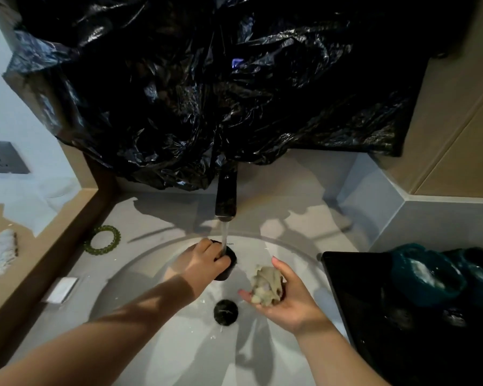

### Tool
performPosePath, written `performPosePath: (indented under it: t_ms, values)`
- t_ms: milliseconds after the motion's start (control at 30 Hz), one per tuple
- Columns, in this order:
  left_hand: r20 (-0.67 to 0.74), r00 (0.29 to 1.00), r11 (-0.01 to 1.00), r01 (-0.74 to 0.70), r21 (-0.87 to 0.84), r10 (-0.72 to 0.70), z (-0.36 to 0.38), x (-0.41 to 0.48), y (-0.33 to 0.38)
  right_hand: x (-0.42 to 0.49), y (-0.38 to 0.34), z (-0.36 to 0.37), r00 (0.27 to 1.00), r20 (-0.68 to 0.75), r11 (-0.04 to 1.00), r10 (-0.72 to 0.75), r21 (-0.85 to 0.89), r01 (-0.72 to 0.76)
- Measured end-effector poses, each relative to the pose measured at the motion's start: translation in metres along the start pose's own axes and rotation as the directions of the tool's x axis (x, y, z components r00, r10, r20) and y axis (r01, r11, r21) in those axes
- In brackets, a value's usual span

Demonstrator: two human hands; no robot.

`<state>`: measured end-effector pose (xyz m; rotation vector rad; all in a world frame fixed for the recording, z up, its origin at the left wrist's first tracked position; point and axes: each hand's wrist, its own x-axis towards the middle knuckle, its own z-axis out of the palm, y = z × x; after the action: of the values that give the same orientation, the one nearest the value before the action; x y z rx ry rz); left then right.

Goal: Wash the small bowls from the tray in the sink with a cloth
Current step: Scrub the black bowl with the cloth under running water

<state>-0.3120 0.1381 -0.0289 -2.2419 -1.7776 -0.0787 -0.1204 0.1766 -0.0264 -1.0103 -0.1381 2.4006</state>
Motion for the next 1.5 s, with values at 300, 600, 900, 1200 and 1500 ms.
performPosePath:
  t_ms: [300, 600, 900, 1200, 1500]
  values:
    - [0.243, 0.956, 0.961, 0.211, -0.177, -0.165, -0.005, -0.017, -0.002, 0.003, 0.015, -0.004, 0.995, -0.095, 0.974, 0.004, -0.226, -0.025]
    - [0.062, 0.998, 0.999, -0.029, -0.02, 0.031, -0.007, -0.03, -0.001, -0.016, 0.021, 0.004, 0.872, -0.383, 0.851, -0.304, -0.521, 0.067]
    - [0.458, 0.727, 0.299, 0.65, -0.699, -0.512, -0.018, -0.034, 0.001, -0.041, 0.021, 0.002, 0.954, -0.266, 0.865, -0.137, -0.501, -0.016]
    - [0.814, 0.562, -0.509, 0.663, -0.548, -0.145, -0.029, -0.038, 0.024, -0.055, 0.016, 0.002, 0.934, -0.28, 0.909, -0.221, -0.406, 0.093]
    - [0.762, 0.636, -0.623, 0.549, -0.558, -0.122, -0.06, -0.004, 0.078, -0.098, -0.01, -0.013, 0.865, -0.195, 0.779, -0.462, -0.555, 0.291]
